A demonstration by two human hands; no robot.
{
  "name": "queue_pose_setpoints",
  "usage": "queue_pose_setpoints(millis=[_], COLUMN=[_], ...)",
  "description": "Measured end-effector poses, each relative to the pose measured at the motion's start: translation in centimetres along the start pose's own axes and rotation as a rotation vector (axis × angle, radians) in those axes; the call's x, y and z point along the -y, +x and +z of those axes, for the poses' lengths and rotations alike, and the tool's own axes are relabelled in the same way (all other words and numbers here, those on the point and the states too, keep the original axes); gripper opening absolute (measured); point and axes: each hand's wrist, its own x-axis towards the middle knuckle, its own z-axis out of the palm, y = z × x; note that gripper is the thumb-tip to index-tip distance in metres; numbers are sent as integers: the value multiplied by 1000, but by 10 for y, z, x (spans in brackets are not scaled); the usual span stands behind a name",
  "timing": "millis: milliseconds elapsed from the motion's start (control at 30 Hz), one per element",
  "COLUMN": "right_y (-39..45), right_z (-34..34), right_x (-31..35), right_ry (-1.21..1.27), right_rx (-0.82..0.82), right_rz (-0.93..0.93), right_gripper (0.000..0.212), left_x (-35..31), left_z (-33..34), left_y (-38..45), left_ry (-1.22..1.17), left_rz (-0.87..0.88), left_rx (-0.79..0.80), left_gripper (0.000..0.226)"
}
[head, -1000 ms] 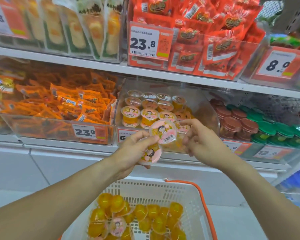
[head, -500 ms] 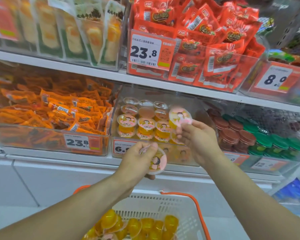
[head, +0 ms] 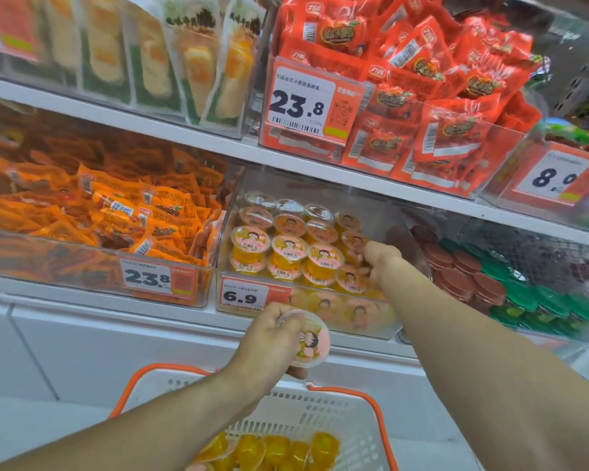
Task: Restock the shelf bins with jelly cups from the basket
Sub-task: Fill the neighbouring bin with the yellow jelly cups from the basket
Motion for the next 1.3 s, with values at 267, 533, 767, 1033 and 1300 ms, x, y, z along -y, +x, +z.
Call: queue_pose_setpoints(millis=[267,533,767,1033,1300], right_y=[13,-99,-174,-178,-143], right_z=[-7,-41,-44,-47,-59], right_x=[-1,-5,-59,-64,-44], right_ry=[-189,-585,-302,-143,-2], right_rx=[77,56,616,445,273], right_rz=[-10,-674,-134,-323,-379], right_gripper=[28,24,45,36,17], left_x=[-4,-14,-3,-7,-15], left_z=[-7,-7,5,11,6], left_y=[5,5,7,8,7], left_ry=[-119,-228,-130,-242,-76], left_rz=[-4,51,158,102,79], left_rx=[-37,-69,-128,-71,24], left_gripper=[16,9,16,16,14])
